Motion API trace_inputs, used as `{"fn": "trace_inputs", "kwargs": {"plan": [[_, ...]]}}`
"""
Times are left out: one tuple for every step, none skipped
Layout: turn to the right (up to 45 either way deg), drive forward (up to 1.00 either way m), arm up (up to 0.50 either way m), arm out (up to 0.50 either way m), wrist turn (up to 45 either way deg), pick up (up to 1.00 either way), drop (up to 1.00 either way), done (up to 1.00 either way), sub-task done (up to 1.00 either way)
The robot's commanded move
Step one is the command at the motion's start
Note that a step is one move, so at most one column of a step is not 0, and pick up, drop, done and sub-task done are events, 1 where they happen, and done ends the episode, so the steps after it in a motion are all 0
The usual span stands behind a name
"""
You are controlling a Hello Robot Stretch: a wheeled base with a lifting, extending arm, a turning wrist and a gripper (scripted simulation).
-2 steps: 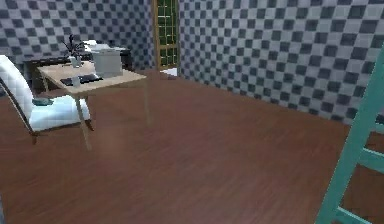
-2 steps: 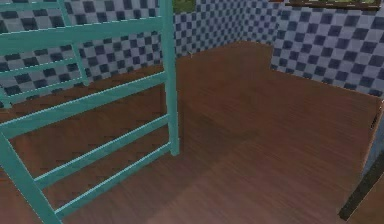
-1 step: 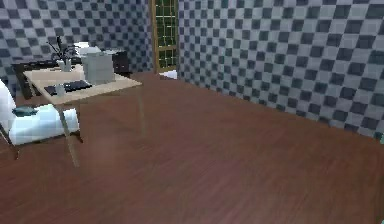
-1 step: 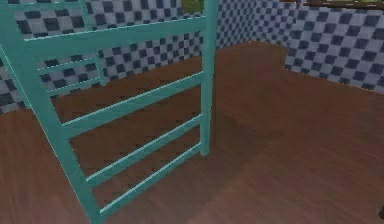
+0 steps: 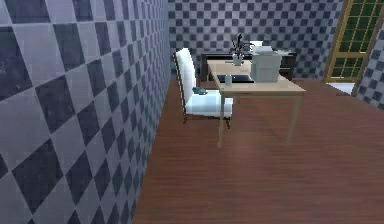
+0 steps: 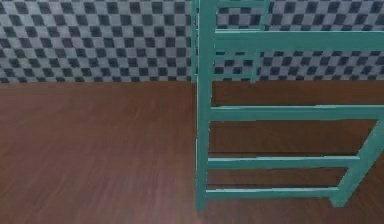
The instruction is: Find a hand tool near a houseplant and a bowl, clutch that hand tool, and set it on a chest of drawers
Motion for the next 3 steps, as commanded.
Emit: {"fn": "trace_inputs", "kwargs": {"plan": [[-3.0,0.0,0.0,0.0,0.0,0.0,0.0,0.0,0.0],[0.0,1.0,0.0,0.0,0.0,0.0,0.0,0.0,0.0],[0.0,1.0,0.0,0.0,0.0,0.0,0.0,0.0,0.0]]}}
